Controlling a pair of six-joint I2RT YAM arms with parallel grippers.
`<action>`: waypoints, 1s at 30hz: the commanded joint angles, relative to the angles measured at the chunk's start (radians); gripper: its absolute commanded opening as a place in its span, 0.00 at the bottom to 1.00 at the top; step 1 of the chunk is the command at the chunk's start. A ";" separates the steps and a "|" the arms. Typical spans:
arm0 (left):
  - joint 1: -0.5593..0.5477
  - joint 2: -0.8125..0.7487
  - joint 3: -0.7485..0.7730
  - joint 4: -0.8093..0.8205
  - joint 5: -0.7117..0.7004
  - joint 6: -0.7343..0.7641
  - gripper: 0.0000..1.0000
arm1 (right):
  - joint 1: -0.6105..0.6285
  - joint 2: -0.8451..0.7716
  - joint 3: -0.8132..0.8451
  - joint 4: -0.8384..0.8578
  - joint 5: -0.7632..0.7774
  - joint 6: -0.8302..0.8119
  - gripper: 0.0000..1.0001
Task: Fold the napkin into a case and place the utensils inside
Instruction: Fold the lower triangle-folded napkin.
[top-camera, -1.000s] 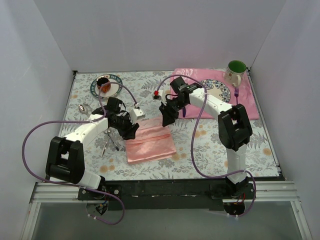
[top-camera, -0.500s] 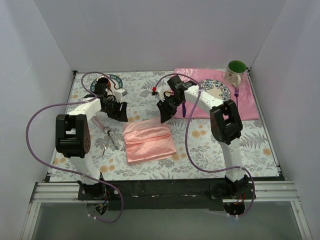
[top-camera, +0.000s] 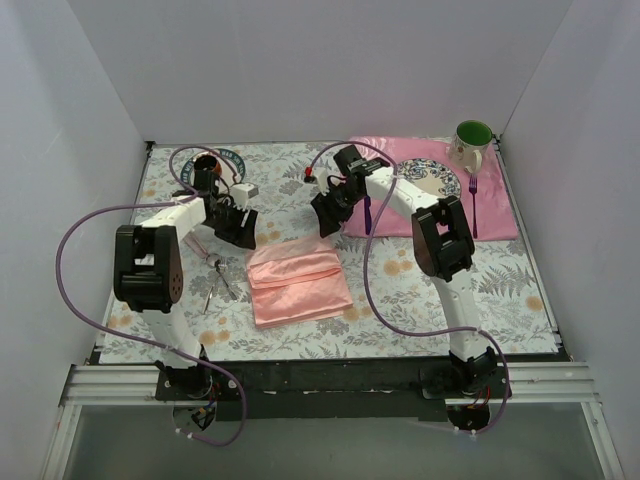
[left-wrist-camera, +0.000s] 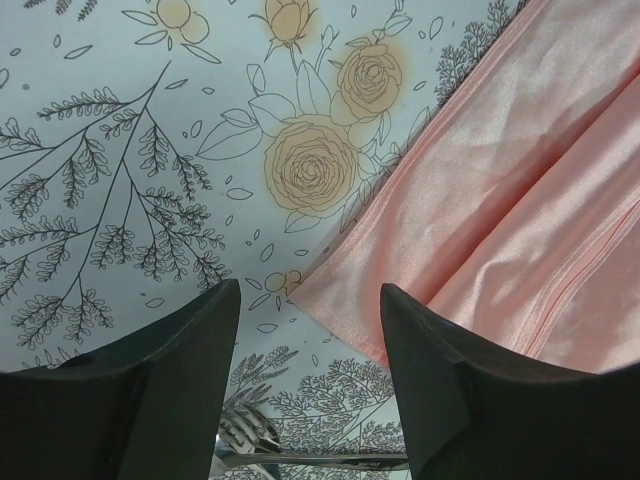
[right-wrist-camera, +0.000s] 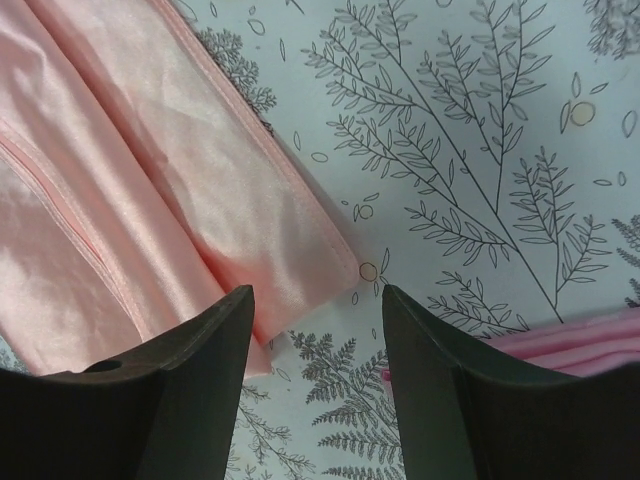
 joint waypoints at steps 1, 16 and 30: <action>0.000 0.029 0.023 -0.016 0.015 0.042 0.58 | -0.001 0.021 0.035 0.013 0.001 -0.015 0.63; 0.000 0.118 0.074 -0.103 0.142 0.073 0.55 | -0.008 0.067 0.061 -0.017 -0.129 -0.021 0.49; 0.000 0.153 0.114 -0.163 0.180 0.105 0.48 | -0.024 0.015 0.048 -0.017 -0.215 -0.013 0.01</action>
